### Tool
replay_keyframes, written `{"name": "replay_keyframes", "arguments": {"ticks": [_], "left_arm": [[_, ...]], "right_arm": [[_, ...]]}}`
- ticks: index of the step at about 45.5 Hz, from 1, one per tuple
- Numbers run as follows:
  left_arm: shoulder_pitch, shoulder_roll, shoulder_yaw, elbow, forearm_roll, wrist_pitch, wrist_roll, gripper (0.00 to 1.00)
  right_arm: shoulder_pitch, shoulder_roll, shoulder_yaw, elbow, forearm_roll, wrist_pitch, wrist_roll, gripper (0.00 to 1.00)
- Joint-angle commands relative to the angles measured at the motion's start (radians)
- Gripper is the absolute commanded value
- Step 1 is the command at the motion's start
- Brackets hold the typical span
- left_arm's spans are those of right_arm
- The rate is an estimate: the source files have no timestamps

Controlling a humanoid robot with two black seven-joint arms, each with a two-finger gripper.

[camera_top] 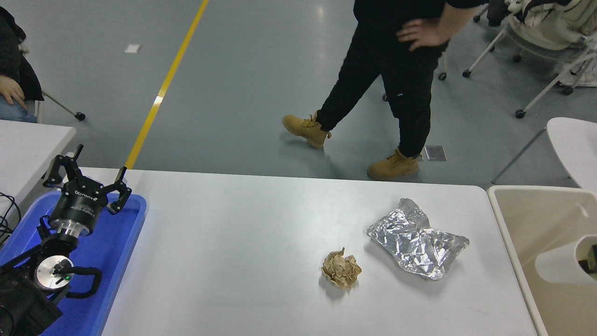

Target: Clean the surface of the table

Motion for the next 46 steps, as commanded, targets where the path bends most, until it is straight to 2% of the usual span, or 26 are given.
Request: {"name": "replay_keyframes", "arguments": {"ticks": [1, 12, 26, 33, 46], "left_arm": [[0.000, 0.000, 0.000, 0.000, 0.000, 0.000, 0.000, 1.00], [0.000, 0.000, 0.000, 0.000, 0.000, 0.000, 0.000, 1.00], [0.000, 0.000, -0.002, 0.000, 0.000, 0.000, 0.000, 1.00], [0.000, 0.000, -0.002, 0.000, 0.000, 0.000, 0.000, 1.00], [0.000, 0.000, -0.002, 0.000, 0.000, 0.000, 0.000, 1.00]], "right_arm": [[0.101, -0.050, 0.031, -0.007, -0.010, 0.069, -0.002, 0.00], [0.100, -0.037, 0.031, -0.029, -0.013, 0.069, -0.008, 0.00], [0.092, 0.071, 0.012, -0.208, -0.001, 0.066, -0.012, 0.00], [0.075, 0.128, 0.009, -0.305, 0.007, 0.008, -0.012, 0.00], [-0.055, 0.245, 0.009, -0.486, 0.122, -0.193, -0.013, 0.00]]}}
